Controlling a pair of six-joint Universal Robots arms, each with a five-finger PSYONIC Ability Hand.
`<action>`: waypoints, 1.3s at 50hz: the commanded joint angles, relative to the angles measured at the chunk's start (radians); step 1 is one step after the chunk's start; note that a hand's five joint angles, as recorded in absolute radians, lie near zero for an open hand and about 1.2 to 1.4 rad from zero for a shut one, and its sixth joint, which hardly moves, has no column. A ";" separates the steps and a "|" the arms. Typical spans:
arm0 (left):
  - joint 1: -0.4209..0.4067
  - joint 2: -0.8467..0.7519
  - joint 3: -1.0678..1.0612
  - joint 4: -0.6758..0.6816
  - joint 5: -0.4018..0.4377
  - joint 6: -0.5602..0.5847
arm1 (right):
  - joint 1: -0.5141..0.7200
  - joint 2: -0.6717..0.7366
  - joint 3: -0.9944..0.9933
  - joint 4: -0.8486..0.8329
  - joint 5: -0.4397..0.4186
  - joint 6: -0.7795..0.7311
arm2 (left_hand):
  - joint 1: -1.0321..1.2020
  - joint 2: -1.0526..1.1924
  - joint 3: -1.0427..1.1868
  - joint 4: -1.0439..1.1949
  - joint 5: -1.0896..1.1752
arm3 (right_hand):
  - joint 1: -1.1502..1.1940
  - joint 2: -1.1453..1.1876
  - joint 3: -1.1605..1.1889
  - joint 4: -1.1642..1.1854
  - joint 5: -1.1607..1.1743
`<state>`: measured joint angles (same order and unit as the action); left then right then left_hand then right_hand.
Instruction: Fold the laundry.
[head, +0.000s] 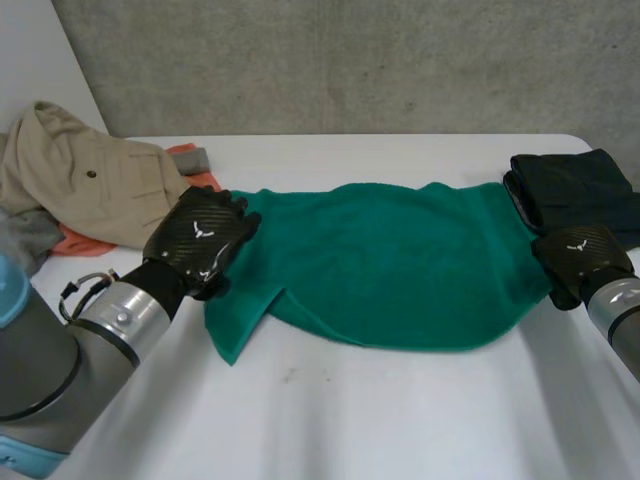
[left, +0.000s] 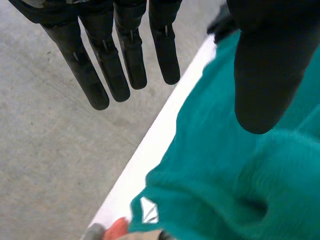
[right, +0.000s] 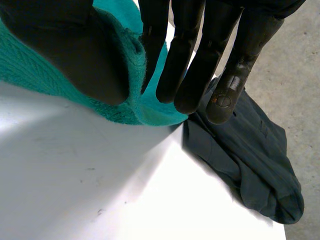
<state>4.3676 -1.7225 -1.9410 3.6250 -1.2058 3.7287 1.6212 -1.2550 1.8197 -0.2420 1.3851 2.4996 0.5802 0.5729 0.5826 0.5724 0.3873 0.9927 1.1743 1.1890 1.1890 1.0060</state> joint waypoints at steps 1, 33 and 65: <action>-0.063 -0.066 0.060 0.003 -0.226 -0.219 | -0.001 0.003 0.021 0.000 -0.001 -0.001 | 0.041 0.049 0.039 0.049 0.060 | 0.404 0.222 0.207 0.207 0.216; -0.355 -0.534 0.327 0.038 -0.722 -0.208 | 0.002 0.006 0.056 0.000 0.000 -0.001 | 0.018 0.025 0.015 0.026 0.036 | 0.404 0.222 0.207 0.207 0.216; -0.177 -0.298 0.056 0.196 -0.712 -0.059 | -0.003 0.006 0.064 0.000 -0.003 -0.005 | 0.123 0.131 0.121 0.131 0.142 | 0.404 0.222 0.207 0.207 0.216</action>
<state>4.1808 -2.0838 -1.8241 3.8227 -1.9616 3.6710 1.6170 -1.2491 1.8839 -0.2424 1.3822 2.4951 0.5689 0.5631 0.5667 0.5592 0.3907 0.9927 1.1743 1.1890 1.1890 1.0060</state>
